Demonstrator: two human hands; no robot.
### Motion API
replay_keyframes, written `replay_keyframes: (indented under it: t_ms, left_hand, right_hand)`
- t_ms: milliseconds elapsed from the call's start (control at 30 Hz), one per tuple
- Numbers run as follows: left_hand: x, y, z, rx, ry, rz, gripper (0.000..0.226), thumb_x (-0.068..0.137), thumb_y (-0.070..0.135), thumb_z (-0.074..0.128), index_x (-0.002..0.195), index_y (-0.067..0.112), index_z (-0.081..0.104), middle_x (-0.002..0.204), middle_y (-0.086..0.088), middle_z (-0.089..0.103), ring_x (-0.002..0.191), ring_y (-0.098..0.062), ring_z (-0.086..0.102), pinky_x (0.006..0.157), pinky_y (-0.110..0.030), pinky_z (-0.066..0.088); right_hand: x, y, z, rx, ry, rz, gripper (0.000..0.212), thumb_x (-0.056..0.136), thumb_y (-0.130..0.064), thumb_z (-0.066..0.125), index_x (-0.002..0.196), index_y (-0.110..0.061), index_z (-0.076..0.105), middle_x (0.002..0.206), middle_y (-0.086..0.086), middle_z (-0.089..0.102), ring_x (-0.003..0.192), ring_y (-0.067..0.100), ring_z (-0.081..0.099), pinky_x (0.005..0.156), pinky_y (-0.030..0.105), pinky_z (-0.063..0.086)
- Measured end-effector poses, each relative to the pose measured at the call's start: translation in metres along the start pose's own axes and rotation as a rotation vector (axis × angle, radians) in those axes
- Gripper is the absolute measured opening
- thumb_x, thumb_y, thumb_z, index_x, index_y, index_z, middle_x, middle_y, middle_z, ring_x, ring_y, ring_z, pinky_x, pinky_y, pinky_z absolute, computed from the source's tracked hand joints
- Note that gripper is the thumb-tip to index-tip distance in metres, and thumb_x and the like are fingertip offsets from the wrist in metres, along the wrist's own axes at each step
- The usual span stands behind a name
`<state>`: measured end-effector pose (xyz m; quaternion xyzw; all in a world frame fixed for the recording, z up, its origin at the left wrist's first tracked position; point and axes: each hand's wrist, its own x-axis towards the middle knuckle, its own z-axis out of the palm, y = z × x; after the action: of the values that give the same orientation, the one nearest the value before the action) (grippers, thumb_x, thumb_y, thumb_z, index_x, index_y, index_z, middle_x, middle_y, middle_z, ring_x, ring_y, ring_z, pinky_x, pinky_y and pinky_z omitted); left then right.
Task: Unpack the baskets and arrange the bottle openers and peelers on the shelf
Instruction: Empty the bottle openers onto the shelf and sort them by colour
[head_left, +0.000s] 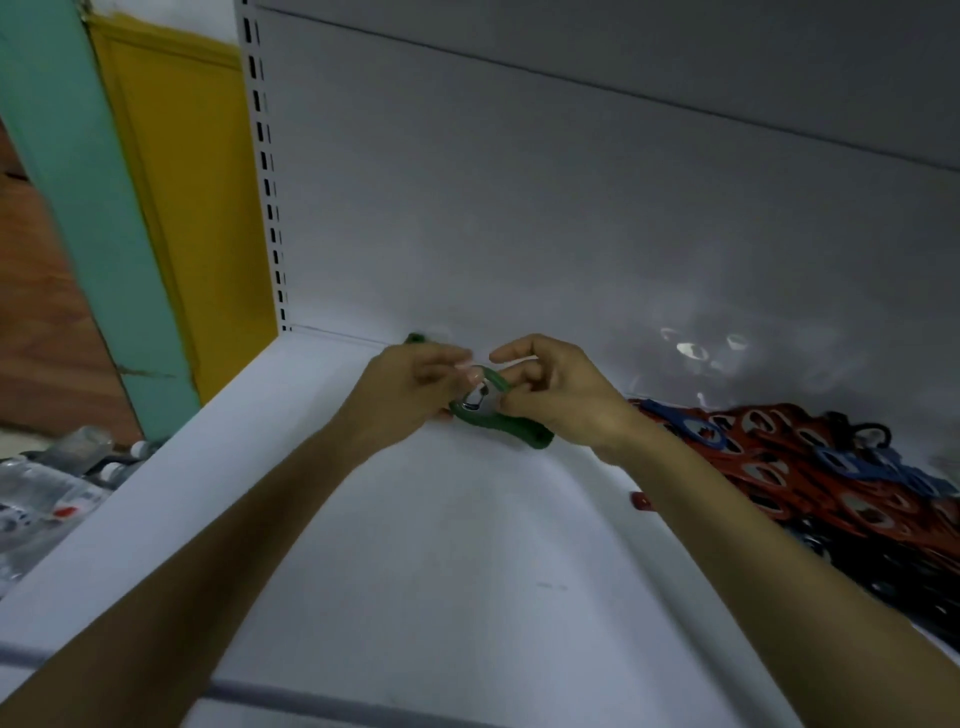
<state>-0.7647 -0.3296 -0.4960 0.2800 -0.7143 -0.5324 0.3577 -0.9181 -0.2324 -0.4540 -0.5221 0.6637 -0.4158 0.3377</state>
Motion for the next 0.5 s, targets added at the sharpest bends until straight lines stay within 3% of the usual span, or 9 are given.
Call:
replay_keyframes:
  t_ms: [67, 133, 233, 300, 367, 433, 500]
  left_hand:
    - [0.001, 0.008, -0.003, -0.025, -0.155, -0.077, 0.014, 0.079, 0.018, 0.072, 0.093, 0.021, 0.071, 0.091, -0.002, 0.075, 0.084, -0.016, 0.071, 0.071, -0.024, 0.058]
    - [0.001, 0.014, -0.008, 0.008, -0.236, -0.132, 0.016, 0.074, 0.014, 0.076, 0.089, 0.017, 0.073, 0.088, -0.002, 0.075, 0.083, -0.016, 0.071, 0.071, -0.025, 0.059]
    - [-0.004, 0.018, -0.007, 0.056, -0.212, -0.161, 0.018, 0.074, 0.013, 0.078, 0.091, 0.008, 0.073, 0.086, -0.005, 0.075, 0.079, -0.016, 0.072, 0.068, -0.023, 0.057]
    - [-0.012, 0.016, -0.002, 0.013, -0.142, -0.179, 0.010, 0.074, 0.012, 0.078, 0.083, 0.009, 0.074, 0.081, -0.004, 0.075, 0.075, -0.014, 0.071, 0.063, -0.020, 0.056]
    - [-0.019, 0.011, 0.003, -0.077, -0.073, -0.227, 0.004, 0.077, 0.011, 0.076, 0.077, 0.010, 0.072, 0.075, -0.002, 0.074, 0.072, -0.012, 0.071, 0.061, -0.019, 0.055]
    - [-0.024, 0.008, 0.006, -0.213, -0.015, -0.298, 0.007, 0.080, 0.009, 0.072, 0.084, 0.003, 0.071, 0.083, -0.006, 0.074, 0.077, -0.015, 0.072, 0.065, -0.022, 0.057]
    - [-0.028, 0.009, 0.009, -0.349, 0.015, -0.324, 0.012, 0.084, 0.007, 0.067, 0.091, -0.002, 0.070, 0.088, -0.009, 0.075, 0.081, -0.017, 0.072, 0.067, -0.023, 0.058]
  right_hand:
    - [-0.004, -0.006, -0.007, -0.009, -0.061, -0.007, 0.037, 0.081, 0.004, 0.067, 0.103, -0.022, 0.053, 0.088, 0.006, 0.070, 0.070, 0.013, 0.066, 0.064, 0.023, 0.054]
    - [-0.007, -0.007, -0.011, 0.017, -0.120, 0.000, 0.038, 0.081, 0.005, 0.067, 0.108, -0.019, 0.053, 0.088, 0.006, 0.070, 0.068, 0.010, 0.064, 0.063, 0.021, 0.052]
    - [-0.012, -0.003, -0.008, 0.062, -0.150, 0.004, 0.036, 0.081, 0.007, 0.066, 0.109, -0.014, 0.057, 0.088, 0.007, 0.071, 0.070, 0.011, 0.065, 0.063, 0.018, 0.051]
    - [-0.016, 0.002, -0.003, 0.077, -0.104, -0.009, 0.033, 0.081, 0.005, 0.068, 0.106, -0.015, 0.060, 0.094, 0.008, 0.070, 0.079, 0.016, 0.066, 0.074, 0.023, 0.053]
    - [-0.020, 0.010, 0.001, -0.056, 0.092, -0.063, 0.033, 0.079, -0.007, 0.075, 0.107, -0.016, 0.061, 0.104, 0.005, 0.066, 0.093, 0.015, 0.061, 0.085, 0.027, 0.050]
    - [-0.029, 0.023, 0.011, -0.101, 0.478, -0.120, 0.039, 0.078, -0.021, 0.078, 0.112, -0.017, 0.059, 0.110, -0.004, 0.060, 0.102, 0.011, 0.055, 0.088, 0.024, 0.046]
    - [-0.041, 0.028, 0.028, 0.243, 0.771, -0.040, 0.049, 0.079, -0.029, 0.076, 0.121, -0.019, 0.053, 0.122, -0.003, 0.053, 0.117, 0.014, 0.050, 0.098, 0.028, 0.043]
